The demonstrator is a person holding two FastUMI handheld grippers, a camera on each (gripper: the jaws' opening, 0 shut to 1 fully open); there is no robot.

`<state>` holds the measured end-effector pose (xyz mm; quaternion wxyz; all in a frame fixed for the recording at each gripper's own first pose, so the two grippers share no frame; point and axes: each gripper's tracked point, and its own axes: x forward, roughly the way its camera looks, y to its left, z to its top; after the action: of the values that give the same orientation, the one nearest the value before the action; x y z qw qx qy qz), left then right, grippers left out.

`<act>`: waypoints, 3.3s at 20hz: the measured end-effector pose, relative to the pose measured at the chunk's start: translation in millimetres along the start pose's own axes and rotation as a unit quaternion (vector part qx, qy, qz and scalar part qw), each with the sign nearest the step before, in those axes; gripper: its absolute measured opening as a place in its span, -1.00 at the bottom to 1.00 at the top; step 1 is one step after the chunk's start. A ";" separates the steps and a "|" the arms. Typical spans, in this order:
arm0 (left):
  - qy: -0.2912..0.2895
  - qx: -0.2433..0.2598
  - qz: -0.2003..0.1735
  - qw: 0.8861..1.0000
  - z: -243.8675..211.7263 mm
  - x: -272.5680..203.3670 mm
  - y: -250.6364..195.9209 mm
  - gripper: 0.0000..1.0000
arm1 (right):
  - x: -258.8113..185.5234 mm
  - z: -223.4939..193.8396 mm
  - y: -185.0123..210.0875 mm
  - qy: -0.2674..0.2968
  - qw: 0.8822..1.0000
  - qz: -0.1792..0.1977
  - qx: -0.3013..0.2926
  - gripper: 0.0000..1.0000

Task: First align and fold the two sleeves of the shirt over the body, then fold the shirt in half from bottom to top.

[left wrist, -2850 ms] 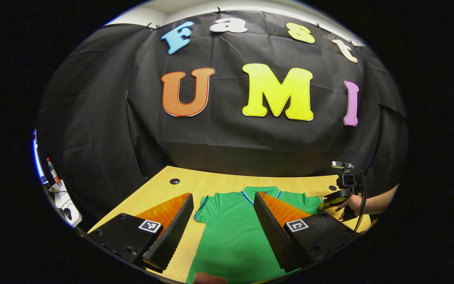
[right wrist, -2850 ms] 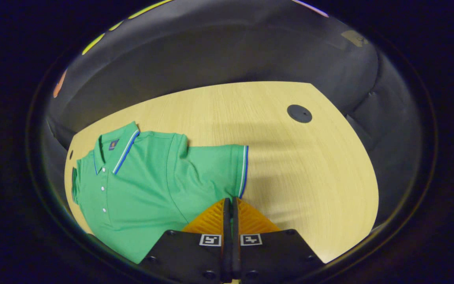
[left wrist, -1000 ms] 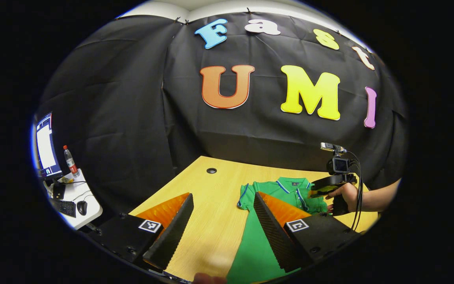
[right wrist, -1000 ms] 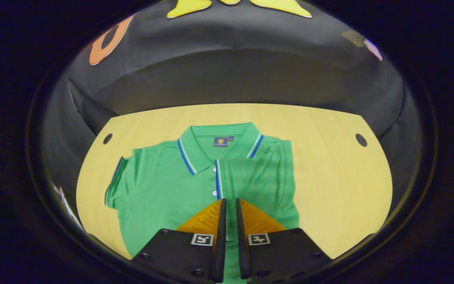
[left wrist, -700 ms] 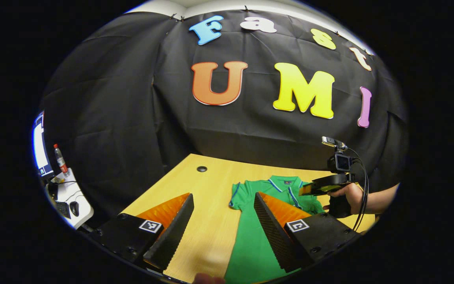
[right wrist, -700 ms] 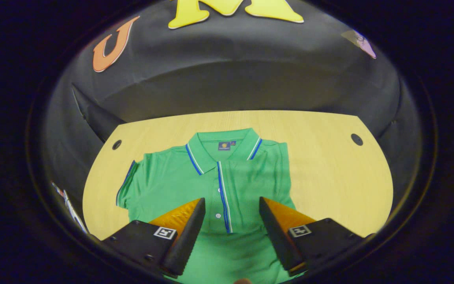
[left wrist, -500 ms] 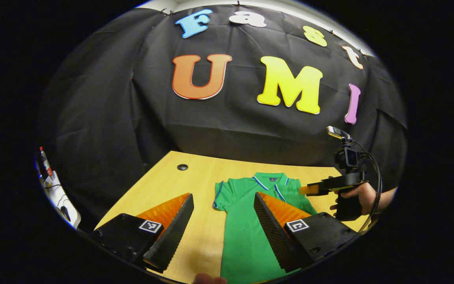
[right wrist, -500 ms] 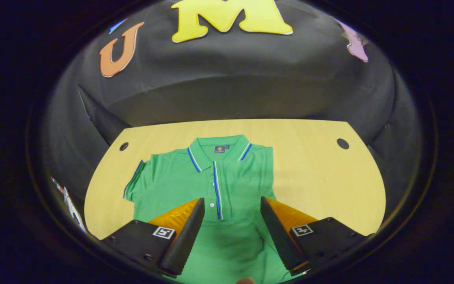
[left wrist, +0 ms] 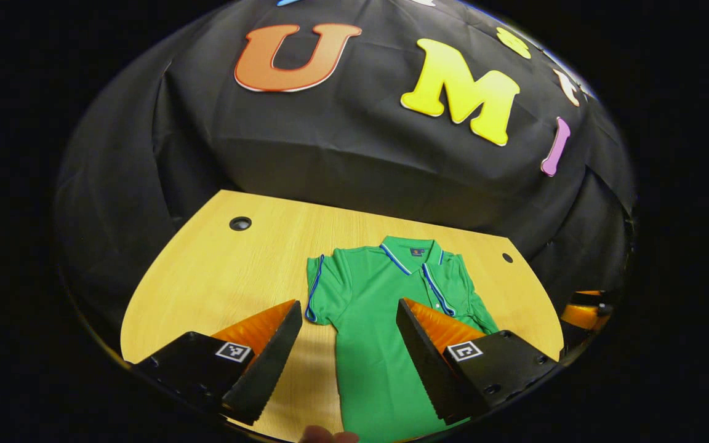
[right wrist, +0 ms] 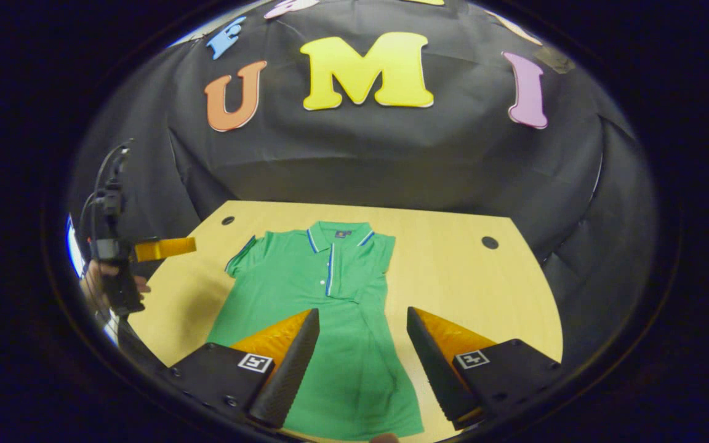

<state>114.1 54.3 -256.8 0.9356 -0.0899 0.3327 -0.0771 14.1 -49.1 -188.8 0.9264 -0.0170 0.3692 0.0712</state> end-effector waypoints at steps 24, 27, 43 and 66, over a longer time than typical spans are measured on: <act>0.234 0.030 0.045 0.971 -52.9 162.0 63.2 -0.09 | -88.9 -52.7 -90.0 0.001 0.992 -0.124 0.034 0.91; 0.236 0.019 0.051 0.970 -50.6 157.7 60.0 -0.77 | -83.9 -57.5 -88.4 0.008 0.992 -0.118 0.045 0.91; 0.207 -0.016 -0.041 0.977 6.8 138.8 -81.5 -0.93 | -85.4 -56.3 -95.4 -0.022 0.991 -0.091 0.099 0.90; 0.169 -0.009 0.044 0.985 -58.2 45.5 -89.6 0.46 | -41.4 -63.1 -75.5 0.006 0.999 0.001 0.053 0.90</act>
<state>104.4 -48.9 -309.2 0.8676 -0.0690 0.4903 -0.0467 -47.7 -134.1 -207.7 0.9237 0.0321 0.3783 0.0522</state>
